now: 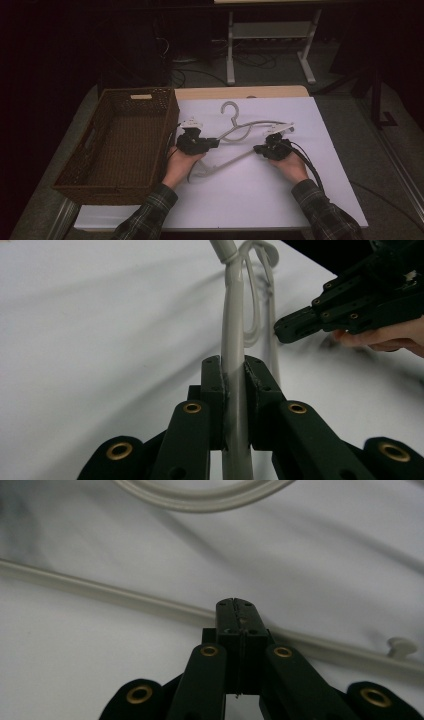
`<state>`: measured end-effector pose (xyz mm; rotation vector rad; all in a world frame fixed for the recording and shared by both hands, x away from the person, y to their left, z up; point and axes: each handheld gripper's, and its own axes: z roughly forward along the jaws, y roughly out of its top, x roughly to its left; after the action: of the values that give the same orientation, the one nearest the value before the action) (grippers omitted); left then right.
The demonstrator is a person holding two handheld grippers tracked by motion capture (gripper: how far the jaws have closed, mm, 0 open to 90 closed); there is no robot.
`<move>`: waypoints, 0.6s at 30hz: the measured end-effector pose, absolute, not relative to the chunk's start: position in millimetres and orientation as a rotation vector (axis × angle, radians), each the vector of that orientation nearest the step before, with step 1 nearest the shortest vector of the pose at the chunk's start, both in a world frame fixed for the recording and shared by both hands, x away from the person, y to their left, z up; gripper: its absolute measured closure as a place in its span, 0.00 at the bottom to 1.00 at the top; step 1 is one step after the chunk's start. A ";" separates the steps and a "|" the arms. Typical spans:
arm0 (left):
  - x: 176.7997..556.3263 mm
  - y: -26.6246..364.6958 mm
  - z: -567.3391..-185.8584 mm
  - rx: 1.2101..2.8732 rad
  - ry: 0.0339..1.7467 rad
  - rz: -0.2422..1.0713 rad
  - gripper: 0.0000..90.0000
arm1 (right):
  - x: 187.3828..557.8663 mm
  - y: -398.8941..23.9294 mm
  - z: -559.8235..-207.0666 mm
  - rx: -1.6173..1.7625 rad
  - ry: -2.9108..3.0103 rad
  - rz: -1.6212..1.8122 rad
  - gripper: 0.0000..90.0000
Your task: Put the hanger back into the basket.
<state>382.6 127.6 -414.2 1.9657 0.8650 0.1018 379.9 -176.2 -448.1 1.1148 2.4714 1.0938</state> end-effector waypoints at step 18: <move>373.3 122.0 -400.1 1.948 0.844 0.139 0.91 | 358.3 -196.5 -415.8 1.098 2.355 1.197 0.20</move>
<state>373.3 122.0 -400.1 1.9480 0.8435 0.1390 358.3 -196.5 -415.8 1.0979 2.3551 1.1971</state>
